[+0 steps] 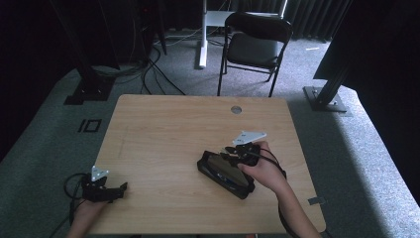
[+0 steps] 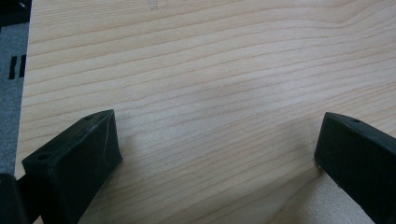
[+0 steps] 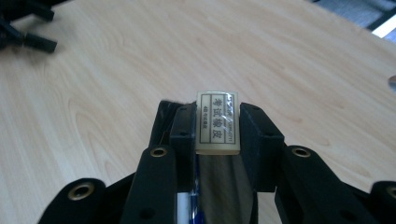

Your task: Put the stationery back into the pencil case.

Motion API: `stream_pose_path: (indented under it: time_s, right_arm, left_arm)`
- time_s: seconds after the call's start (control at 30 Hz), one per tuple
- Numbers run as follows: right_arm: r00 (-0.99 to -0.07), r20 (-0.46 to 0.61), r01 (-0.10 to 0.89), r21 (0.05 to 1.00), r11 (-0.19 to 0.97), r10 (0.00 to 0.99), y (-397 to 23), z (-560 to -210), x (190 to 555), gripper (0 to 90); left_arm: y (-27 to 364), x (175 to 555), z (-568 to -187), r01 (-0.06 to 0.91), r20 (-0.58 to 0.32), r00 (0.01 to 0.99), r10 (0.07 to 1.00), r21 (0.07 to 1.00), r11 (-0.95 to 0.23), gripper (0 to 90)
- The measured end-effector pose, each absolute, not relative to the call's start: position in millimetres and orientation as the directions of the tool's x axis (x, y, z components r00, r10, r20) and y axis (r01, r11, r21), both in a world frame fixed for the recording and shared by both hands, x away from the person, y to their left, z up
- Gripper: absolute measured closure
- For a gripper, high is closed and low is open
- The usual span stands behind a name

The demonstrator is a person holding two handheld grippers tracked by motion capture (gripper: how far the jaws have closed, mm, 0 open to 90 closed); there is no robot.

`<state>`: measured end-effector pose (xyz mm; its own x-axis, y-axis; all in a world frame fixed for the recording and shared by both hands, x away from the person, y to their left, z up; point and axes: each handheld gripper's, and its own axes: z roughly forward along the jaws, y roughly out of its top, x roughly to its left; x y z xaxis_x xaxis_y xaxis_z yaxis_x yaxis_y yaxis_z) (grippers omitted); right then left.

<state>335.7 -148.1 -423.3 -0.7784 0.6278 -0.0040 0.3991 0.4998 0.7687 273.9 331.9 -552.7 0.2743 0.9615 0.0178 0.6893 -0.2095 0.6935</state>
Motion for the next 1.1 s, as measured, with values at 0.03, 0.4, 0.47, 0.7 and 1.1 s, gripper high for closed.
stream_pose_path:
  time_s: [0.03, 0.4, 0.47, 0.7, 1.1]
  right_arm:
    - [-0.778, -0.002, 0.399, 0.77, 0.498, 0.628, -148, -424, 336, 68.3]
    - [-0.81, 0.016, 0.417, 0.718, 0.557, 0.586, -143, -439, 335, 68.2]
    - [-0.811, 0.014, 0.419, 0.711, 0.564, 0.584, -142, -441, 336, 68.2]
    - [-0.811, 0.034, 0.447, 0.681, 0.58, 0.584, -140, -453, 340, 68.2]
    - [-0.818, 0.032, 0.464, 0.627, 0.626, 0.574, -128, -469, 345, 68.2]
  left_arm:
    - [332, 274, -553, 0.689, 0.018, 0.274, 0.961, 0.694, -0.209, 0.4]
    - [332, 274, -553, 0.689, 0.017, 0.274, 0.962, 0.694, -0.209, 0.3]
    - [332, 274, -553, 0.689, 0.017, 0.274, 0.962, 0.694, -0.208, 0.4]
    - [332, 274, -553, 0.69, 0.017, 0.274, 0.962, 0.693, -0.209, 0.4]
    - [332, 274, -553, 0.69, 0.017, 0.274, 0.962, 0.693, -0.209, 0.4]
